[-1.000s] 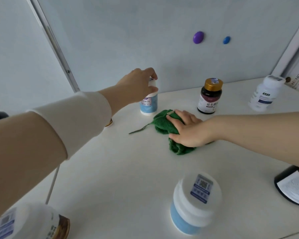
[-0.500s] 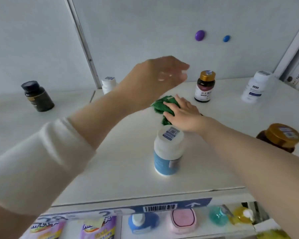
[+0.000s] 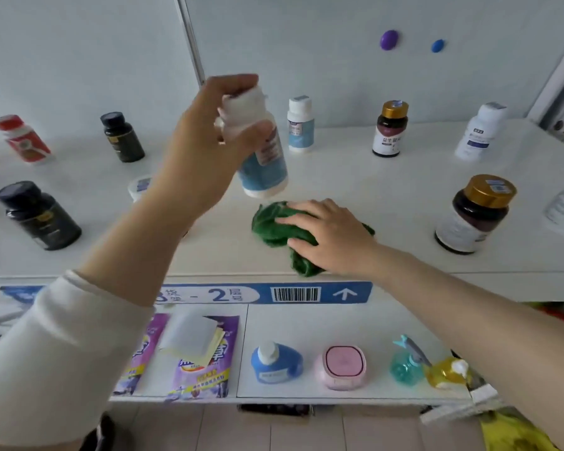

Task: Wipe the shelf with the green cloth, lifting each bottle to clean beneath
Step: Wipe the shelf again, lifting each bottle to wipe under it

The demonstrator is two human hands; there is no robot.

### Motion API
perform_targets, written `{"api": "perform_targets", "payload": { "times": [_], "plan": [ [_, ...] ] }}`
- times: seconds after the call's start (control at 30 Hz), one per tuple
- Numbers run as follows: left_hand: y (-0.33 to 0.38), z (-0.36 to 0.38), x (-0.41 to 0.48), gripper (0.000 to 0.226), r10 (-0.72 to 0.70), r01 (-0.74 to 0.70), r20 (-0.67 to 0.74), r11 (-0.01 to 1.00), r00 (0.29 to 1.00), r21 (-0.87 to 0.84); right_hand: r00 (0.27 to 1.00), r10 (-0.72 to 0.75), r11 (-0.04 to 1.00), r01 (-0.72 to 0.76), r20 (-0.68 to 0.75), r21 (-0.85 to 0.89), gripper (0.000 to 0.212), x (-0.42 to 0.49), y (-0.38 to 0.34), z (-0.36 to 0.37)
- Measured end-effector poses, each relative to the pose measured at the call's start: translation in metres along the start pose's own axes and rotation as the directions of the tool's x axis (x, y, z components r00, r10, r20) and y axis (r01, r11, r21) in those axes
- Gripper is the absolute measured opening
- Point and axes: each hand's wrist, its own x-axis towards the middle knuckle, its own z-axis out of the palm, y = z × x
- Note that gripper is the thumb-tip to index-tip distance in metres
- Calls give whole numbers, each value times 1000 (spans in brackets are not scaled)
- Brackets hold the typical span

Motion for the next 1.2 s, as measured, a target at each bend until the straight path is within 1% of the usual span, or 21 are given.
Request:
{"api": "perform_targets", "payload": {
  "times": [0.07,0.1,0.17,0.23,0.27,0.33,0.37,0.4,0.47,0.57,0.67,0.73,0.8,0.83,0.9,0.97,1.03,1.07,1.1,1.13,1.2],
  "plan": [
    [5,-14,1,32,29,-28,-35,999,999,17,985,-140,989,144,-100,27,40,-27,-29,10],
    [5,-16,-1,31,25,-25,-47,1000,999,18,977,-180,982,186,-116,39,39,-33,-35,12],
    [3,-17,-7,32,5,-5,-48,1000,999,11,983,-169,978,176,-73,110,37,-28,-31,6],
    [1,-17,-13,32,-9,9,-25,1000,1000,12,999,-45,989,44,3,138,38,-3,-8,2],
    [0,-17,-15,31,-10,10,-20,1000,1000,2,998,52,995,-54,32,81,40,12,5,-1],
    [-1,-21,-17,30,-20,19,-32,1000,999,-21,968,247,969,-248,49,4,43,41,23,-5],
    [-2,-24,-17,30,-24,23,-41,999,999,-25,950,308,951,-308,54,-11,45,54,25,-5],
    [-2,-27,-17,30,-25,24,-45,999,999,-25,944,327,945,-326,55,-15,46,63,22,-2],
    [-3,-30,-19,30,-19,18,-40,1000,999,-19,969,243,970,-243,39,-3,48,70,2,5],
    [-3,-33,-20,30,-16,15,-53,1000,998,-14,999,-29,998,28,29,51,43,48,-44,19],
    [-1,-28,-19,31,-18,17,-36,1000,999,-26,972,-235,961,233,-6,146,34,8,-70,20],
    [1,-22,-18,32,-12,11,-9,1000,1000,-17,956,-294,938,292,-16,187,31,-13,-66,15],
    [2,-17,-19,33,-3,4,18,1000,1000,-15,968,-250,946,248,-18,207,31,-26,-48,6],
    [2,-13,-20,33,1,0,36,1000,999,-22,982,-184,963,188,-35,195,32,-28,-34,2],
    [3,-6,-22,33,10,-8,70,1000,998,-27,998,45,987,-39,-34,158,36,-21,3,-5],
    [2,2,-24,34,20,-19,89,1000,996,-18,950,312,946,-311,4,95,42,-7,35,-15],
    [1,10,-23,36,25,-23,92,1000,995,-21,880,476,880,-475,-8,26,48,7,49,-17],
    [0,14,-22,37,29,-28,91,999,995,-16,867,498,867,-498,-15,0,50,12,47,-16],
    [-2,17,-22,37,32,-32,90,999,995,0,879,477,879,-477,-15,-9,51,12,40,-13],
    [-4,21,-22,37,31,-33,91,999,995,20,914,406,914,-406,-11,0,51,8,30,-8],
    [-8,29,-23,37,17,-21,93,999,995,47,982,185,982,-183,-39,51,46,-12,8,3]
  ]
}}
